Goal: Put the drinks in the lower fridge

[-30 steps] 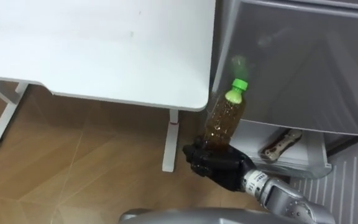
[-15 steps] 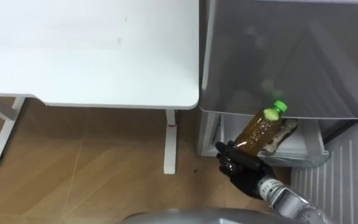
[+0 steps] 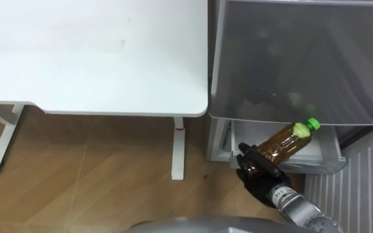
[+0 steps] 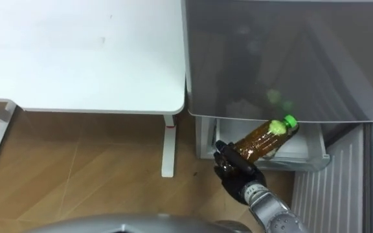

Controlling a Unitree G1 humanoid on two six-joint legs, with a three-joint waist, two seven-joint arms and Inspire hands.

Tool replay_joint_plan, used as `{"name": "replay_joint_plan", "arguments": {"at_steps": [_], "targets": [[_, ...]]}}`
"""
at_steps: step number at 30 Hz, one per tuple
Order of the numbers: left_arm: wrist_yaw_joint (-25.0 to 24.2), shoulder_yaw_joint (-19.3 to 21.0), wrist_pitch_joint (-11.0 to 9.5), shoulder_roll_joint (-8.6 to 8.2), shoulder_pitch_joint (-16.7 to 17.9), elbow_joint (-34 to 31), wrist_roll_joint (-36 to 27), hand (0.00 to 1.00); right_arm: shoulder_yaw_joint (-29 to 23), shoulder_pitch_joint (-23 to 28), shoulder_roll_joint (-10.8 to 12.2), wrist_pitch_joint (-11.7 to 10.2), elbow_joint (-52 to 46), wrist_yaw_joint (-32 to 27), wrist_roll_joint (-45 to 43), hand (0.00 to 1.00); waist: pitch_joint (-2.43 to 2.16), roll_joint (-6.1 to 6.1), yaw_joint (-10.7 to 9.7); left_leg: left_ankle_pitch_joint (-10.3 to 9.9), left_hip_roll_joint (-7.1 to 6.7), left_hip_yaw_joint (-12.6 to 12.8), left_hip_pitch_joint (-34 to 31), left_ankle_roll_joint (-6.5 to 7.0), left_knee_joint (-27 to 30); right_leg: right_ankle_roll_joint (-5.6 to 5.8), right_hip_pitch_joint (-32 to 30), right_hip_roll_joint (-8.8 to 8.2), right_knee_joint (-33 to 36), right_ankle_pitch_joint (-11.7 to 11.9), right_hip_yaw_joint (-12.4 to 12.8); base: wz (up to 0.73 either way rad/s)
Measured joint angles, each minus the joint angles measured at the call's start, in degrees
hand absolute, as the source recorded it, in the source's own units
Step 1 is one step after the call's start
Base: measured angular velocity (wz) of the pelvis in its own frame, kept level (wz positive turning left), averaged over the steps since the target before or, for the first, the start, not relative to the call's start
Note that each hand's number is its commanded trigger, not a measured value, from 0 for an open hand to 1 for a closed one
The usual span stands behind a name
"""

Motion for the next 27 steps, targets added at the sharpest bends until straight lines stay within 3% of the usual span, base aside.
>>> {"name": "replay_joint_plan", "arguments": {"at_steps": [17,27], "targets": [[-0.32,0.67,-0.14,-0.31,0.67,-1.13,-0.03,0.00,-2.28,0.00,-0.06,-0.76,1.20,-1.19,9.43,1.00,0.03,-0.45,0.25,0.00,-0.02,0.07,-0.03,0.00,0.15,0.04,-0.72,-0.02,0.17,-0.10,0.07,0.00],[-0.64,2.08,-1.74,-0.30,2.93,-4.09,-0.03,0.00,-5.20,-0.31,0.04,-2.88,2.66,-1.20,17.24,1.00,0.01,-0.67,0.30,0.00,-0.04,0.11,-0.07,0.00,0.44,0.05,-0.65,-0.10,0.08,-0.12,0.11,0.00]]}}
